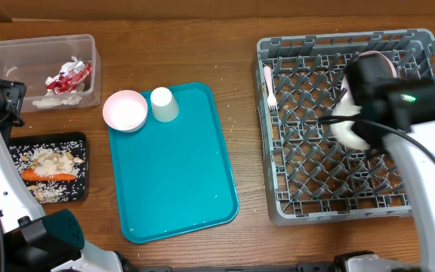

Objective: Sort waste into correct bins and load items into the dishwasher rack
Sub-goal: 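Lift the white bowl and carry it to the rack's right side, then lower the white bowl into the rack's front-right area, standing upright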

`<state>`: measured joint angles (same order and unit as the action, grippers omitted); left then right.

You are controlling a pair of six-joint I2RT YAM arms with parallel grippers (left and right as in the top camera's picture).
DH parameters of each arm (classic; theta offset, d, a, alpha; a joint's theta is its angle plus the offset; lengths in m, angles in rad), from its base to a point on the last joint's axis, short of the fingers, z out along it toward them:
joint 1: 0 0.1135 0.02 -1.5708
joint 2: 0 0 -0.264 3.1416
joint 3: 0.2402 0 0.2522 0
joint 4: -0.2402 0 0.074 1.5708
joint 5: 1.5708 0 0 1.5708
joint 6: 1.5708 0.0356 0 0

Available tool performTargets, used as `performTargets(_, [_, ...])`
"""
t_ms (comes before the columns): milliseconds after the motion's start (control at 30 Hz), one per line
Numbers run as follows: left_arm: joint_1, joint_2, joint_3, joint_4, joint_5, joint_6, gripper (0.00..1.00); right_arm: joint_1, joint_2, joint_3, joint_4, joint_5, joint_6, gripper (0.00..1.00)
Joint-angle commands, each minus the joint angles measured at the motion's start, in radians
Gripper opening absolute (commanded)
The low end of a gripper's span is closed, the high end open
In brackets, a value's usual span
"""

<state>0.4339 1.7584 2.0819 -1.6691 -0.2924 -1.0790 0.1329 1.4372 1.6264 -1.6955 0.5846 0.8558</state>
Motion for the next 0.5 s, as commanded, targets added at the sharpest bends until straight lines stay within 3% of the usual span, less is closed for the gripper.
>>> performTargets(0, [-0.002,0.007,-0.004,-0.002,-0.022,-0.021,1.00,-0.091,-0.039,-0.004,0.002,0.096,0.084,0.04])
performTargets(267, [-0.001,0.007,-0.004,-0.001,-0.022,-0.021,1.00,-0.185,-0.035,-0.004,0.003,0.324,0.267,0.04])
performTargets(467, [-0.010,0.008,-0.004,-0.001,-0.022,-0.021,1.00,-0.203,-0.026,-0.017,0.036,0.501,0.278,0.04])
